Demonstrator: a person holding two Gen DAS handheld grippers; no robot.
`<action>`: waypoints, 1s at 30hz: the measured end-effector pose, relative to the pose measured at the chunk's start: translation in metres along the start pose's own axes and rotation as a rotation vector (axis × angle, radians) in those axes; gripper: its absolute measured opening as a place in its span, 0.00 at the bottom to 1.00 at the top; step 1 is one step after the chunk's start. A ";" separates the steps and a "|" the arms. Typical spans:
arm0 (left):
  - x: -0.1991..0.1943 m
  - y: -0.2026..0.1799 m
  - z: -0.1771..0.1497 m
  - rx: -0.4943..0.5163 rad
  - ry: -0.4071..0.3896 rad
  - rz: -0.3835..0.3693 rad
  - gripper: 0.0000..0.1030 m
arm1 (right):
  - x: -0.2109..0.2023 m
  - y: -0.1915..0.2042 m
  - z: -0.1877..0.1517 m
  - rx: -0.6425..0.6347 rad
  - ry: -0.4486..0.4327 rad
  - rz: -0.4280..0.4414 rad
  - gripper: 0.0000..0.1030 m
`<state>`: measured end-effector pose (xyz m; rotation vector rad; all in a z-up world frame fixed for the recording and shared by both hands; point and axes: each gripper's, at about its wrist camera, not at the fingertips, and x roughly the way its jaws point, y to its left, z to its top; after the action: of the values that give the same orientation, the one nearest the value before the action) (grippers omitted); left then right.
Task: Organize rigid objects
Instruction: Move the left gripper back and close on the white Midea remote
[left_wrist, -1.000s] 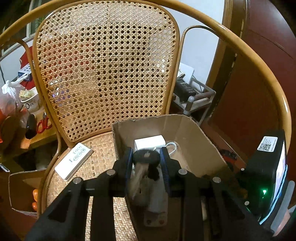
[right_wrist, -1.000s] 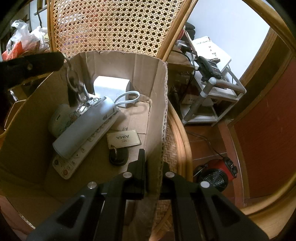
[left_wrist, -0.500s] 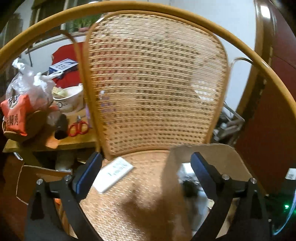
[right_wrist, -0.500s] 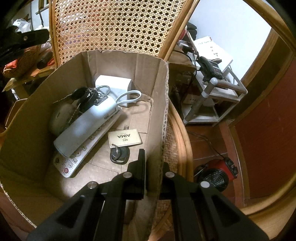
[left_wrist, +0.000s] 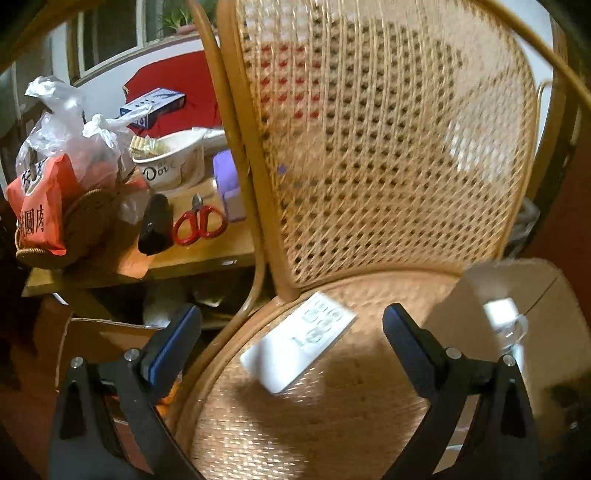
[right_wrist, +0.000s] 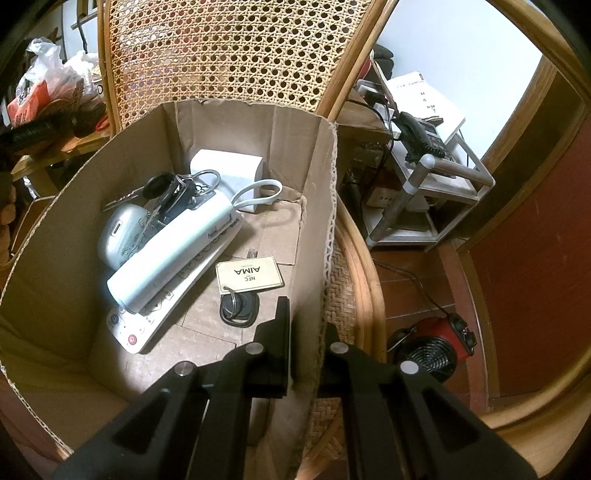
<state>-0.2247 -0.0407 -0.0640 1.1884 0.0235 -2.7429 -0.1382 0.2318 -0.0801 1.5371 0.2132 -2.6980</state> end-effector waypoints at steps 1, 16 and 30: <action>0.004 0.000 -0.001 0.010 0.011 0.005 0.95 | 0.000 0.000 0.000 0.000 0.000 0.000 0.07; 0.059 0.011 -0.014 0.052 0.102 0.035 0.95 | 0.003 -0.004 0.003 0.004 0.004 0.005 0.07; 0.097 0.030 -0.021 -0.090 0.176 -0.134 0.72 | 0.003 -0.008 -0.002 0.006 0.007 0.018 0.07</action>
<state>-0.2704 -0.0813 -0.1476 1.4472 0.2521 -2.7056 -0.1389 0.2403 -0.0831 1.5422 0.1902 -2.6830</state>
